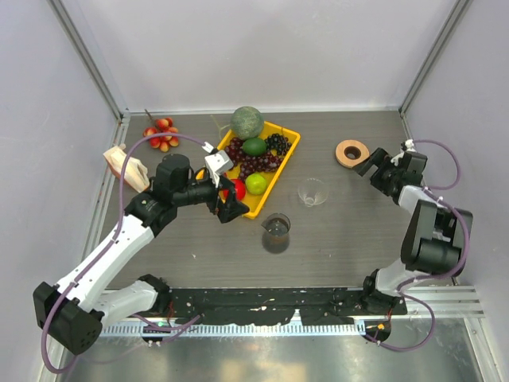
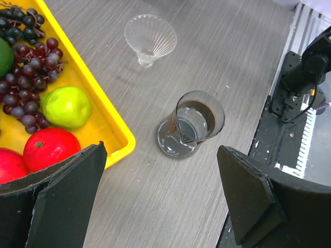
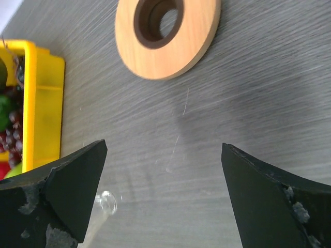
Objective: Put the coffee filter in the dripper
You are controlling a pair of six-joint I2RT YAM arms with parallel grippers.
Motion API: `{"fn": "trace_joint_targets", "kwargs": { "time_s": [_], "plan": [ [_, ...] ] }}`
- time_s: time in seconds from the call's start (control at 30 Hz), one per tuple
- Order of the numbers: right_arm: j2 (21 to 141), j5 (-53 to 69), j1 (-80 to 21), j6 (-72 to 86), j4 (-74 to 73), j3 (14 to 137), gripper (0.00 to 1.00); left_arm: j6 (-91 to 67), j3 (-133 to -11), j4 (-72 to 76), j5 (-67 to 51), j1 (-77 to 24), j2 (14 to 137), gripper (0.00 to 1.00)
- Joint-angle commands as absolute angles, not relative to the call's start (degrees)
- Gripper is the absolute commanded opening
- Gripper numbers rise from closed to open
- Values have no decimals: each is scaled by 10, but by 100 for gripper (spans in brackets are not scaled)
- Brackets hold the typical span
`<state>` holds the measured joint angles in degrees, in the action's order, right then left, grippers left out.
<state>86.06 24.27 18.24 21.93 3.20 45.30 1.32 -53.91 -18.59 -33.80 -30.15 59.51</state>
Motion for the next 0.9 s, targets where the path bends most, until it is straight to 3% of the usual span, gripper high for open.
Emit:
{"fn": "trace_joint_targets", "kwargs": {
  "time_s": [0.0,0.33,0.6,0.77,0.87],
  "plan": [
    [918,217,189,337,226,439,100,-27,-543,-142,-372,-295,599,99],
    [1042,202,188,447,305,479,95,-92,-540,-104,-411,-272,621,99],
    [1127,232,187,490,333,529,82,-112,-531,-72,-432,-253,640,99],
    [1151,231,180,504,339,551,80,-123,-533,-69,-439,-250,645,99],
    [1162,230,178,511,341,569,73,-126,-530,-66,-441,-248,647,99]
  ]
}}
